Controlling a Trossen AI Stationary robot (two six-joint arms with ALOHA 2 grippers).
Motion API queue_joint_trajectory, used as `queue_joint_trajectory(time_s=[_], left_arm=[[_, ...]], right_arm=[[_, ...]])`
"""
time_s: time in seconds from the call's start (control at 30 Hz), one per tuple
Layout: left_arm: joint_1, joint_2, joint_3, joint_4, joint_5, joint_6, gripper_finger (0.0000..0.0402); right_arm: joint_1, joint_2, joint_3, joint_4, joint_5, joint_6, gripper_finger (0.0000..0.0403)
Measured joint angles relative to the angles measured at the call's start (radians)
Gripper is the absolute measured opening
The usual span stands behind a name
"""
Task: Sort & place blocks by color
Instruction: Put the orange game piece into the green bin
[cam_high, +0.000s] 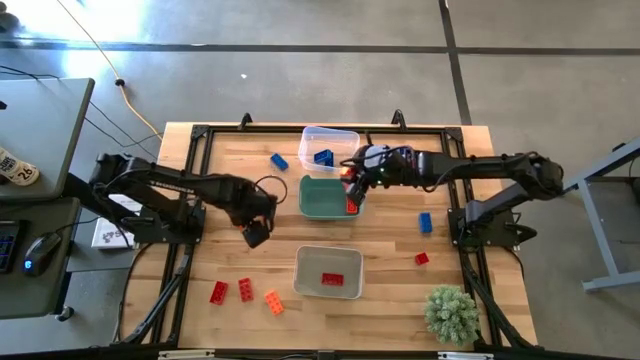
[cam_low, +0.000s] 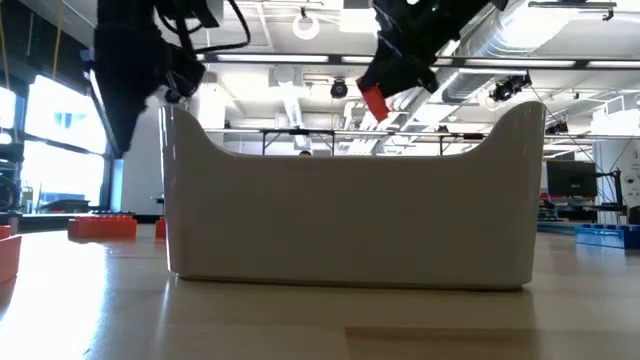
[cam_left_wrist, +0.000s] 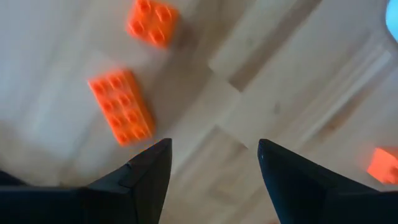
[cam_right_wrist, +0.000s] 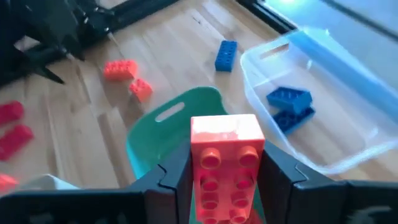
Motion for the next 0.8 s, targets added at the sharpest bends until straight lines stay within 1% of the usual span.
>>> queue_joint_trajectory(time_s=[0.07,0.2,0.33,0.43,0.6,0.67,0.8], left_arm=[[-0.041,0.000,0.000,-0.004,0.025,-0.072,0.0225],[-0.136,-0.004,0.000,-0.014,0.032,-0.209,0.0225],[-0.237,-0.003,0.000,-0.017,0.034,-0.332,0.0225],[-0.312,-0.003,0.000,-0.050,0.040,-0.410,0.0225],[-0.444,-0.003,0.000,-0.085,0.118,-0.570,0.0225],[-0.498,-0.003,0.000,-0.085,0.140,-0.645,0.0225],[-0.590,-0.003,0.000,-0.077,0.148,-0.809,0.0225]], right_arm=[[0.001,0.020,0.000,-0.011,-0.030,-0.058,0.0112],[0.001,0.076,0.000,-0.031,-0.080,-0.129,0.0112],[0.001,0.131,0.000,-0.052,-0.079,-0.184,0.0112],[0.001,0.172,0.000,-0.058,-0.081,-0.216,0.0112],[0.001,0.231,0.000,-0.059,-0.075,-0.230,0.0112],[0.001,0.242,-0.001,-0.059,-0.072,-0.230,0.0129],[0.001,0.248,-0.001,-0.053,-0.040,-0.230,0.0203]])
